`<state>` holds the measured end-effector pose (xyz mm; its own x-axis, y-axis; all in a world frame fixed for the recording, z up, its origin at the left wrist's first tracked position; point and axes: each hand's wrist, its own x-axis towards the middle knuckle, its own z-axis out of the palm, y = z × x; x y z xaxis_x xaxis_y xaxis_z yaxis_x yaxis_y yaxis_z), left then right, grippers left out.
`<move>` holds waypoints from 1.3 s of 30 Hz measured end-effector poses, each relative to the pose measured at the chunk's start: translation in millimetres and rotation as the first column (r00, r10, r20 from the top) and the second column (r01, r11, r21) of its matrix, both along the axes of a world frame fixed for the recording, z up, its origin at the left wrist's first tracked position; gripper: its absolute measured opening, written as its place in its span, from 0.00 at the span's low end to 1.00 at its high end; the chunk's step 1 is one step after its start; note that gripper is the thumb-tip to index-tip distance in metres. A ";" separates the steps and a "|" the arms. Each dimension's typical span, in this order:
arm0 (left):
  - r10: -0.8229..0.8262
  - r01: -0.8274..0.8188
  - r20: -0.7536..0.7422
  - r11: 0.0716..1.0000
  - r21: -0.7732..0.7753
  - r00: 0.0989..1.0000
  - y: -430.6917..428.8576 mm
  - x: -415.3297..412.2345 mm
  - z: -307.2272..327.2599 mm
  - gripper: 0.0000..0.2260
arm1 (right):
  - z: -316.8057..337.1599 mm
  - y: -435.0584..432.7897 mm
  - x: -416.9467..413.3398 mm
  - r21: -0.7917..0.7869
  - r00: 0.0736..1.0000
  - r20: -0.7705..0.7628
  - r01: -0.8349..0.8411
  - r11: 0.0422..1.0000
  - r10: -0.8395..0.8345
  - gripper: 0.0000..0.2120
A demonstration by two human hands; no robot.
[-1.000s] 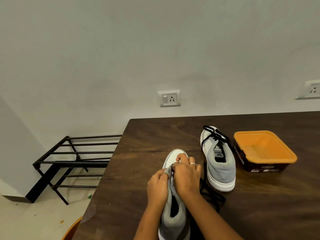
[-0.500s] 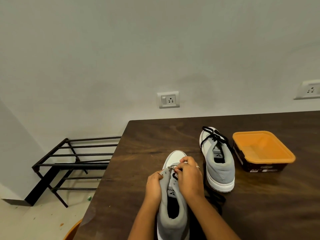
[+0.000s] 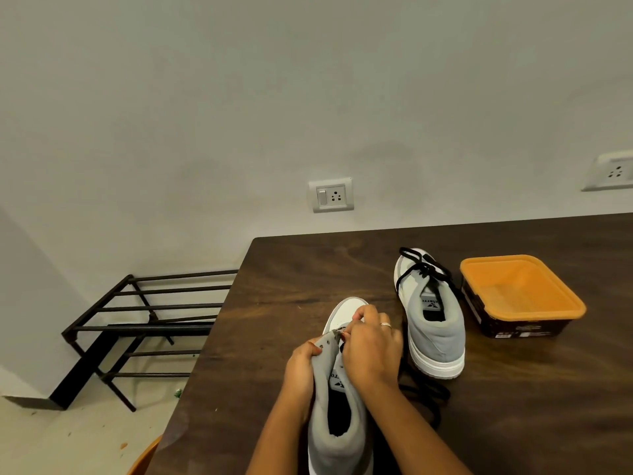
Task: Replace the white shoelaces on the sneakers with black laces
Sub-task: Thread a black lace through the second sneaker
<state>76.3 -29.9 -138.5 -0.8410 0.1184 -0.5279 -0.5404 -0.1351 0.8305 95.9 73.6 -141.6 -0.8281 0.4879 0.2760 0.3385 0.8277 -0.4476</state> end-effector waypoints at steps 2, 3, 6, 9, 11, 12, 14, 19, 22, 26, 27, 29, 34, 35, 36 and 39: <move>-0.024 0.024 -0.023 1.000 0.012 0.999 0.0 2.5 0.7 0.11 | -1.7 0.2 -0.3 -0.025 1.000 0.015 -0.003 1.000 0.004 0.06; -0.038 0.039 -0.050 0.999 0.020 0.998 -0.1 3.3 0.9 0.11 | -1.0 1.4 -0.5 -0.061 0.999 0.031 -0.006 0.998 0.008 0.07; -0.077 0.085 -0.056 0.984 0.155 0.995 -1.5 3.3 -2.5 0.19 | -0.1 5.6 -1.9 -0.180 0.998 0.048 -0.041 0.983 0.050 0.07; -0.126 0.139 -0.159 0.988 0.071 0.979 -2.2 -3.9 -12.2 0.18 | -0.9 8.9 -2.2 -0.275 0.994 0.034 -0.088 0.957 0.101 0.06; -0.159 0.140 -0.271 0.986 -0.090 0.949 2.0 -9.2 -16.5 0.11 | -1.9 10.9 -1.1 -0.297 0.995 0.027 -0.086 0.951 0.098 0.06; -0.160 0.115 -0.330 0.982 -0.151 0.930 5.1 -10.6 -15.6 0.08 | -1.8 11.6 -1.3 -0.317 0.995 0.027 -0.081 0.945 0.094 0.05; -0.152 0.064 -0.386 0.970 -0.233 0.910 9.7 -13.4 -14.2 0.07 | -1.3 12.8 -0.9 -0.349 0.995 0.030 -0.079 0.934 0.095 0.05; -0.165 -0.008 -0.427 0.927 -0.375 0.889 10.8 -14.7 -15.8 0.06 | -2.4 12.8 -0.9 -0.373 0.994 0.028 -0.090 0.924 0.108 0.05; -0.219 -0.025 -0.457 0.882 -0.470 0.862 11.5 -14.7 -18.0 0.05 | -3.4 13.0 -1.2 -0.384 0.994 0.032 -0.084 0.920 0.104 0.05; -0.369 -0.035 -0.504 0.780 -0.625 0.781 15.9 -16.3 -20.0 0.06 | -2.8 14.5 2.1 -0.379 0.992 0.035 -0.096 0.920 0.118 0.07; -0.387 -0.053 -0.511 0.756 -0.653 0.767 16.9 -16.4 -20.1 0.06 | -2.4 14.3 2.6 -0.369 0.992 0.039 -0.100 0.924 0.123 0.08; -0.387 -0.087 -0.522 0.736 -0.672 0.760 17.5 -16.8 -21.1 0.06 | -1.1 13.9 2.8 -0.354 0.992 0.037 -0.098 0.930 0.118 0.08; -0.196 -0.163 -0.542 0.824 -0.543 0.817 15.8 -18.7 -20.4 0.10 | 2.8 17.8 3.7 -0.345 0.992 0.049 -0.093 0.934 0.117 0.06; -0.100 -0.193 -0.536 0.866 -0.462 0.838 15.1 -19.3 -18.1 0.10 | 2.9 18.8 4.2 -0.334 0.990 0.054 -0.103 0.937 0.128 0.07; -0.027 -0.197 -0.513 0.905 -0.377 0.858 13.0 -20.2 -14.8 0.10 | 2.5 19.5 4.3 -0.328 0.990 0.055 -0.107 0.939 0.132 0.07; -0.174 -0.023 -0.480 0.926 -0.376 0.860 7.4 -25.0 -11.1 0.05 | -0.2 18.8 3.4 -0.308 0.993 0.050 -0.088 0.947 0.109 0.06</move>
<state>51.3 -22.5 -149.6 -0.9951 0.0793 -0.0587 -0.0374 0.2467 0.9684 99.3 92.4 -141.9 -0.8875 0.4555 0.0702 0.2994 0.6856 -0.6636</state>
